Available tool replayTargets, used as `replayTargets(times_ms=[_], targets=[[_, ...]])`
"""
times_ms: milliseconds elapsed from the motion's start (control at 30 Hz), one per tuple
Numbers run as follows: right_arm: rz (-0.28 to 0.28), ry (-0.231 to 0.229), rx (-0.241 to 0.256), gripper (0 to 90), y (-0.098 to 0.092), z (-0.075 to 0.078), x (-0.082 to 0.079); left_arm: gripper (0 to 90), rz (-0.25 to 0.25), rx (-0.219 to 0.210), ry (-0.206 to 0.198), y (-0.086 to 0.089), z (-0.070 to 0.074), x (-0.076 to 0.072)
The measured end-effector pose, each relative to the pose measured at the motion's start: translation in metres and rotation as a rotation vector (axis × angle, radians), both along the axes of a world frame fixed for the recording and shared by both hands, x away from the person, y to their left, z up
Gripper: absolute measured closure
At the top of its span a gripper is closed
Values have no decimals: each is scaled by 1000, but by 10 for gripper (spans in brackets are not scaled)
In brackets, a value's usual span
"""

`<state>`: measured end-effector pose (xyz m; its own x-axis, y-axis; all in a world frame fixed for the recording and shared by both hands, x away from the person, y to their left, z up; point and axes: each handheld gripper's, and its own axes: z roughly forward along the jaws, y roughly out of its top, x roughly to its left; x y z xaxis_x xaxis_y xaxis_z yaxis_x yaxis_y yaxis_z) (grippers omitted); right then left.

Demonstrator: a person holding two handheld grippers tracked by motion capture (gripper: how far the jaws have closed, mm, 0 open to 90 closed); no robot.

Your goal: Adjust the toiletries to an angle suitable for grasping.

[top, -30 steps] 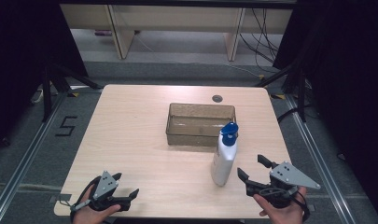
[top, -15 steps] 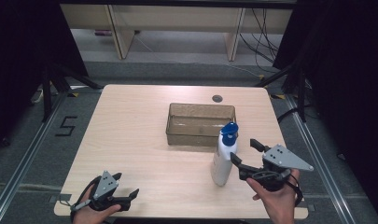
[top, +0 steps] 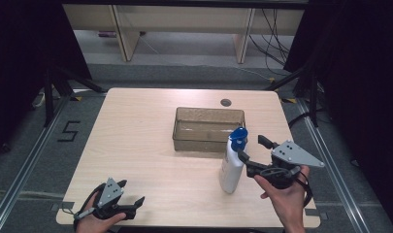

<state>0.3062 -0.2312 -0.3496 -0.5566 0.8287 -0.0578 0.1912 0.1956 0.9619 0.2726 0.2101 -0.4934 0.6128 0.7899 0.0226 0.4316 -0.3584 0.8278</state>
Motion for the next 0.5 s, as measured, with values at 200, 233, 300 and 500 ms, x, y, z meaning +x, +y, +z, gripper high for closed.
replayTargets(times_ms=[200, 233, 300, 500], targets=[[21, 15, 19, 278, 7, 2, 7, 158, 1, 6, 11, 1, 1, 0], [17, 5, 12, 280, 8, 3, 8, 158, 2, 2, 8, 1, 0, -1], [30, 16, 21, 284, 10, 3, 9, 158, 2, -3, 1, 0, 0, -1], [42, 5, 30, 301, 14, 1, 14, 158, -2, -2, 2, 0, 0, 0]])
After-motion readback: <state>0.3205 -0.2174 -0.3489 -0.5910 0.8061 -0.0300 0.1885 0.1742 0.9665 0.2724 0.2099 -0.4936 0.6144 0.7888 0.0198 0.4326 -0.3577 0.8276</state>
